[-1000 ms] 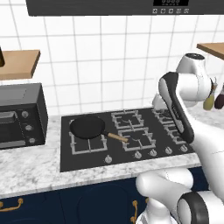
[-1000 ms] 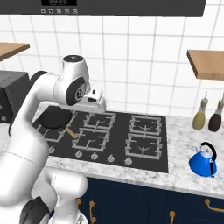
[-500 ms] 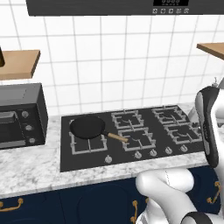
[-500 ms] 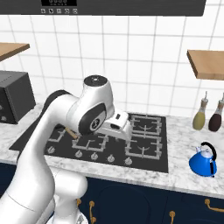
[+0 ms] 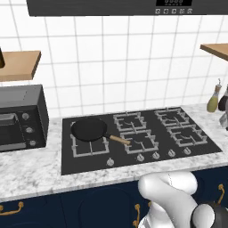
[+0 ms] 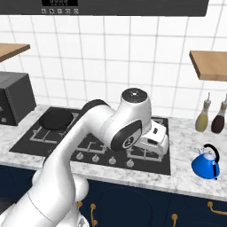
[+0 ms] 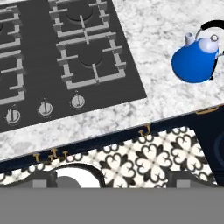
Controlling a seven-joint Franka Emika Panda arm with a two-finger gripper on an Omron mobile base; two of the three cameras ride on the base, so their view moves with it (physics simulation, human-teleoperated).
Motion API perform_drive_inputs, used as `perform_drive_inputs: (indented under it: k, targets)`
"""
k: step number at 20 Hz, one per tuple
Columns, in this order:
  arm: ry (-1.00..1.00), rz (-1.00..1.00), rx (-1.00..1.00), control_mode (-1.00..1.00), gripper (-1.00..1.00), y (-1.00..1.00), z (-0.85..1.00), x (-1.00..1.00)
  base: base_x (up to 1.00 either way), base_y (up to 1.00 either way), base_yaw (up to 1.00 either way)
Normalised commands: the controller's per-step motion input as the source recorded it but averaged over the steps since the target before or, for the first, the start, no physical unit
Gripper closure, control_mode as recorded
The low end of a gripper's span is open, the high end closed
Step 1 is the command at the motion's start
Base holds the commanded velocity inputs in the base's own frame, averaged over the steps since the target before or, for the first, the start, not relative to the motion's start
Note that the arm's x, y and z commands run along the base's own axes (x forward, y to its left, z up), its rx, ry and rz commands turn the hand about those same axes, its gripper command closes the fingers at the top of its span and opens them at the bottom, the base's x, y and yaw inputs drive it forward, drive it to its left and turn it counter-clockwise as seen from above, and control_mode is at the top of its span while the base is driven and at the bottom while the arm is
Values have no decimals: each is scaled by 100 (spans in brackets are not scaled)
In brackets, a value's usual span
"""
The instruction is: Pick the kettle from the counter and place it on a stove burner. Then turn the burner on.
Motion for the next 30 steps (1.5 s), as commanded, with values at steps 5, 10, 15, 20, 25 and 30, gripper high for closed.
perform_drive_inputs:
  k: [5,10,15,20,25,30]
  targets:
    - [0,-3,0,-100,-100,-100,-3,0,0,0,0]
    - [0,-2,2,-100,-100,-100,-9,15,0,0,0]
    - [2,2,6,-100,-100,-100,-50,40,0,0,0]
    - [5,12,7,-100,-100,-100,-54,59,0,0,0]
    - [2,2,0,-100,-100,-28,-30,36,0,0,0]
    - [0,0,0,-100,-100,-22,-28,24,0,0,0]
